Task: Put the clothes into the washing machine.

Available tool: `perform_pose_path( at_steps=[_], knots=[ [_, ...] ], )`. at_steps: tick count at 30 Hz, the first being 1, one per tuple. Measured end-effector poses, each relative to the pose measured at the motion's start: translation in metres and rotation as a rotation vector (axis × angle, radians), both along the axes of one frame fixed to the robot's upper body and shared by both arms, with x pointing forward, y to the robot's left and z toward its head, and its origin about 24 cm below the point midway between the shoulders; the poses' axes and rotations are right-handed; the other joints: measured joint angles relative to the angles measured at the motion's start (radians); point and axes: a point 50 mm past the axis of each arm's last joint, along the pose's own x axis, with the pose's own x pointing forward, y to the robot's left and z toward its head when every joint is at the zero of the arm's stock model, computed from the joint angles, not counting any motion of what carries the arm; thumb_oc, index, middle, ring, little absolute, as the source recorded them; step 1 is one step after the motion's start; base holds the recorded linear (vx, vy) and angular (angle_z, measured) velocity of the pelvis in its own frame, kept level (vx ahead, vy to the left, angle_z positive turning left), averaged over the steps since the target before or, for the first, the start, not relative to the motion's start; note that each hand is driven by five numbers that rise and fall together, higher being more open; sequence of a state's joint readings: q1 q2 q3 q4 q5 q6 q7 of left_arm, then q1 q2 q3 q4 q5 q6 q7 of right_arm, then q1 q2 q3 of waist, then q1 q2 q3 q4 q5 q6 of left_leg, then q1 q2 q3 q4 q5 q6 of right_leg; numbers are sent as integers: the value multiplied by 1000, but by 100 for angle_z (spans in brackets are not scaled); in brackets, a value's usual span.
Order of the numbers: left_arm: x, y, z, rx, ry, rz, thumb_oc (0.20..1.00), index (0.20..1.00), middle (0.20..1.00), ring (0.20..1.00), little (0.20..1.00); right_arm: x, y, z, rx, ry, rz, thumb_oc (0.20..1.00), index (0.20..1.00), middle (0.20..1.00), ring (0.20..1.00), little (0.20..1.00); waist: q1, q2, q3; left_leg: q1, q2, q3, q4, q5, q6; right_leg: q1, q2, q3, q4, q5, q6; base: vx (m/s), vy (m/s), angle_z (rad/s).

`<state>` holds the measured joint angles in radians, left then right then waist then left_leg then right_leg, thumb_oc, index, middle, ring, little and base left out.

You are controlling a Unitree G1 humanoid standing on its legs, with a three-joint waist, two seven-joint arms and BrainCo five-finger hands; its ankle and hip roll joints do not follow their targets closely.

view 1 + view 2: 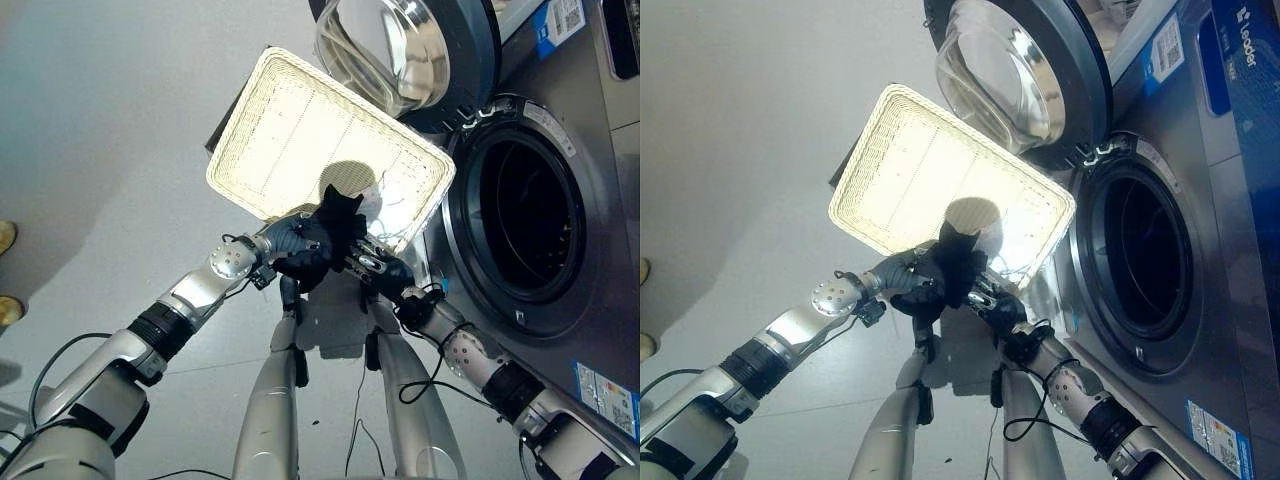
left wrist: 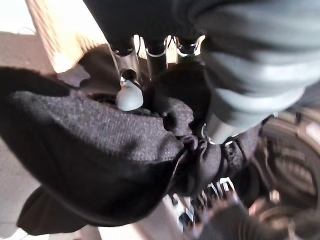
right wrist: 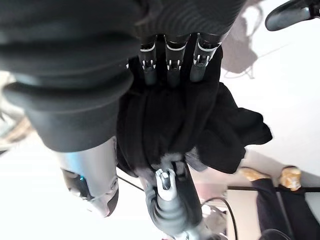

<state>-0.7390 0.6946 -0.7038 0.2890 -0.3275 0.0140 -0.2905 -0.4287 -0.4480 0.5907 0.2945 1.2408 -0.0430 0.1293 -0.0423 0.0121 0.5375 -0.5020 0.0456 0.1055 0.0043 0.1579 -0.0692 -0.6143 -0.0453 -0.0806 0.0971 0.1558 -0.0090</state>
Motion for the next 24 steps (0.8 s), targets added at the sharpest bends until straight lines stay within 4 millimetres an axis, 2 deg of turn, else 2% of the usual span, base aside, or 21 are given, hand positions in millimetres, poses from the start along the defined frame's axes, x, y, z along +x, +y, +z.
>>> perform_pose_path(
  at_steps=[2,6,9,10,13,14,15,16,17,18,19,20,24],
  knots=[
    [0,-2,2,15,0,-27,200,200,200,200,200,0,-2,-1,9,17,-14,1000,1000,1000,1000,1000,-4,0,0,0,0,0,0,0,0,0,1,3,-2,0,0,10,-3,-2],
    [-4,-16,15,224,-102,-151,200,200,200,200,200,1,-8,-5,-31,64,-38,1000,1000,1000,1000,1000,-20,0,0,-1,-1,-1,-3,-1,0,-1,4,14,-12,6,3,10,8,-2],
    [-5,-20,20,281,-136,-182,200,200,200,200,200,1,-10,-6,-47,73,-41,1000,1000,1000,1000,1000,-25,0,0,-1,-2,-1,-5,-1,-1,-1,4,19,-19,10,4,14,13,-6],
    [-7,-28,24,377,-178,-241,200,200,200,200,200,0,-13,-8,-76,90,-44,1000,1000,1000,1000,1000,-26,0,0,0,-3,-3,-9,-2,-1,-2,4,22,-24,13,4,10,9,-4],
    [-9,-33,28,428,-204,-275,200,200,200,200,200,0,-16,-9,-106,96,-50,1000,1000,1000,1000,1000,-30,0,0,0,-4,-4,-10,-6,-2,-5,6,30,-26,17,4,36,20,-9],
    [-10,-39,29,493,-228,-313,200,200,200,200,200,0,-18,-8,-127,93,-47,906,906,906,906,906,-32,0,0,-1,-5,-4,-10,-8,-2,-9,7,34,-26,17,5,29,2,-10],
    [-10,-42,30,524,-241,-326,200,200,200,200,200,0,-18,-8,-133,91,-45,485,485,485,485,485,-28,-1,0,-1,-6,-4,-9,-11,-1,-10,7,39,-26,17,5,28,-6,-10],
    [-10,-43,30,543,-251,-324,200,200,200,200,200,0,-17,-8,-134,91,-44,278,278,278,278,278,-27,-1,0,-2,-7,-4,-8,-13,-1,-11,7,41,-26,17,6,21,-9,-6],
    [-10,-43,30,543,-251,-324,200,200,200,200,200,0,-17,-8,-134,91,-44,278,278,278,278,278,-27,-1,0,-2,-7,-4,-8,-13,-1,-11,7,41,-26,17,6,39,-10,-8],
    [-8,-42,29,581,-267,-313,200,200,200,200,200,0,-14,-9,-144,88,-32,200,200,200,200,200,-33,-1,0,-6,-8,-5,-7,-16,-1,-18,6,45,-26,18,8,24,-9,-6],
    [-8,-42,29,581,-267,-313,200,200,200,200,200,0,-14,-9,-144,88,-32,200,200,200,200,200,-33,-1,0,-6,-8,-5,-7,-16,-1,-18,6,45,-26,18,8,37,-19,-4],
    [-8,-41,27,642,-290,-315,200,200,200,200,200,0,-9,-9,-179,86,-11,200,200,200,200,200,-51,-1,0,-8,-8,-8,-5,-18,-1,-18,7,45,-26,18,7,9,-12,3],
    [-7,-43,29,706,-331,-325,200,200,200,200,200,2,-9,-9,-223,103,-15,200,200,200,200,200,-52,-1,0,-19,-9,-16,12,-27,-1,-19,6,45,-26,22,3,2,-3,1]
  ],
)
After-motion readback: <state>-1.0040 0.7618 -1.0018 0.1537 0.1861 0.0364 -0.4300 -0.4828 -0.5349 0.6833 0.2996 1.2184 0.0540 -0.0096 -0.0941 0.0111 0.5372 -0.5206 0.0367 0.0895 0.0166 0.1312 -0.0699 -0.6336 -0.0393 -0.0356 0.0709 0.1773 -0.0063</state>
